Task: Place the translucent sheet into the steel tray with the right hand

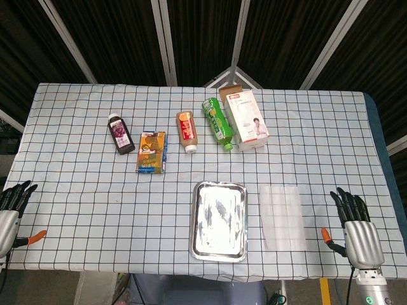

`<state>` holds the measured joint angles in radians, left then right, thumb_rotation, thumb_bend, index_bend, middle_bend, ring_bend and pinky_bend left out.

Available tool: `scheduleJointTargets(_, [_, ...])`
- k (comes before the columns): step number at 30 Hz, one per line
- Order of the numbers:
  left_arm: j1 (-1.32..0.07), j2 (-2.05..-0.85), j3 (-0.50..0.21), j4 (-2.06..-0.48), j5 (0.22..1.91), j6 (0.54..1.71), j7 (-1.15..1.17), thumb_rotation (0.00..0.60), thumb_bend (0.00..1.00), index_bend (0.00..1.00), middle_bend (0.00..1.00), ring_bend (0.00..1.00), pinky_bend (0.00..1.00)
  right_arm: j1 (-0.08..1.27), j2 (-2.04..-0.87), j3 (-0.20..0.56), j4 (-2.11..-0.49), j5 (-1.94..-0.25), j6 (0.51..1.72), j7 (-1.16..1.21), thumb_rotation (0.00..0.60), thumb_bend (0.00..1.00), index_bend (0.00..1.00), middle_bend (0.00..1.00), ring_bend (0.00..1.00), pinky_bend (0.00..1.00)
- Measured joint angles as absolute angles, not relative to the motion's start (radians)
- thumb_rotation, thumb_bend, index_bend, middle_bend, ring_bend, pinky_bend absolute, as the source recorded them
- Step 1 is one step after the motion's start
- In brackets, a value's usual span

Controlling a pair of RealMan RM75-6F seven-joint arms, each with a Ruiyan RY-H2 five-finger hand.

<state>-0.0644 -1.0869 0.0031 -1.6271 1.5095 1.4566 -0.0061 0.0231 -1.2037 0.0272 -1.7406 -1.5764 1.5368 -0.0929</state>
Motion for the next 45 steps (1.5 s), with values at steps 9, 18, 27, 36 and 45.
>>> scheduleJointTargets(9, [-0.064, -1.086, 0.005, -1.627, 1.517, 1.460, -0.008, 0.600, 0.00, 0.00, 0.00, 0.00, 0.00, 0.022, -1.203, 0.026, -1.740, -1.579, 1.539, -0.095, 0.600, 0.40, 0.00, 0.00, 0.00, 0.00])
scheduleJointTargets(18, [-0.066, -1.088, 0.005, -1.622, 1.517, 1.456, -0.007, 0.600, 0.00, 0.00, 0.00, 0.00, 0.00, 0.035, -1.197, -0.006, -1.758, -1.598, 1.483, -0.114, 0.600, 0.40, 0.00, 0.00, 0.00, 0.00])
scheduleJointTargets(27, [-0.064, -1.089, 0.004, -1.624, 1.518, 1.464, -0.004, 0.600, 0.00, 0.00, 0.00, 0.00, 0.00, 0.060, -1.264, -0.027, -1.829, -1.571, 1.393, -0.279, 0.600, 0.40, 0.00, 0.00, 0.00, 0.00])
scheduleJointTargets(36, [-0.065, -1.084, 0.005, -1.621, 1.522, 1.462, -0.019, 0.600, 0.00, 0.00, 0.00, 0.00, 0.00, 0.062, -1.420, -0.015, -1.812, -1.415, 1.343, -0.426, 0.600, 0.40, 0.00, 0.00, 0.00, 0.00])
scheduleJointTargets(45, [-0.066, -1.084, 0.005, -1.621, 1.521, 1.460, -0.019, 0.600, 0.00, 0.00, 0.00, 0.00, 0.00, 0.059, -1.474, -0.020, -1.745, -1.369, 1.341, -0.502, 0.600, 0.40, 0.00, 0.00, 0.00, 0.00])
